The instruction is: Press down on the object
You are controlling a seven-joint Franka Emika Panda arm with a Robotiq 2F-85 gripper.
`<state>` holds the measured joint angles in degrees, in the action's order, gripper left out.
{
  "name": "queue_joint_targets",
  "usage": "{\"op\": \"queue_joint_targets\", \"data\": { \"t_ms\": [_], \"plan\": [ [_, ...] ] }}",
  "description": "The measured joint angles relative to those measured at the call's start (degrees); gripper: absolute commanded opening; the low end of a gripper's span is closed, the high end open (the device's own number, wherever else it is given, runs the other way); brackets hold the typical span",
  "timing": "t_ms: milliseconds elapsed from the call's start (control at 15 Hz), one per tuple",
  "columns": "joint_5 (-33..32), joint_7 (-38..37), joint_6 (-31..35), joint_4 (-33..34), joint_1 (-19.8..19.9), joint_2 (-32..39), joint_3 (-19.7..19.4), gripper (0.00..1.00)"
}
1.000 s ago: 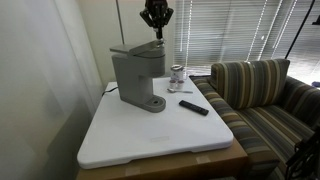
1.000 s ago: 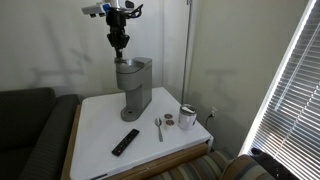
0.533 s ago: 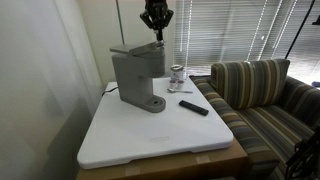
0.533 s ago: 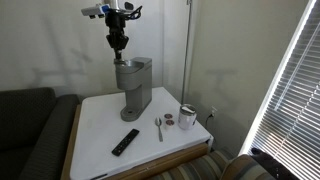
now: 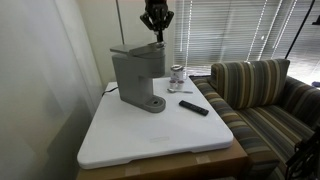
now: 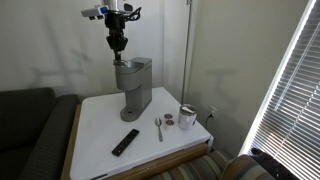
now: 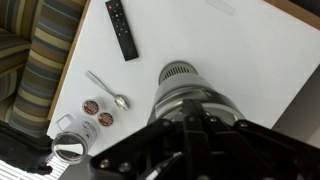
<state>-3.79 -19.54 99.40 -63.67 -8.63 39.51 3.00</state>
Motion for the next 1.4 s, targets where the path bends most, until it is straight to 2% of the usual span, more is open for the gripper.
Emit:
{"op": "queue_joint_targets", "data": {
  "t_ms": [1400],
  "plan": [
    [7.4, -4.5, 2.5, -4.4, 0.6, 0.0, -1.1, 0.0]
  ]
}}
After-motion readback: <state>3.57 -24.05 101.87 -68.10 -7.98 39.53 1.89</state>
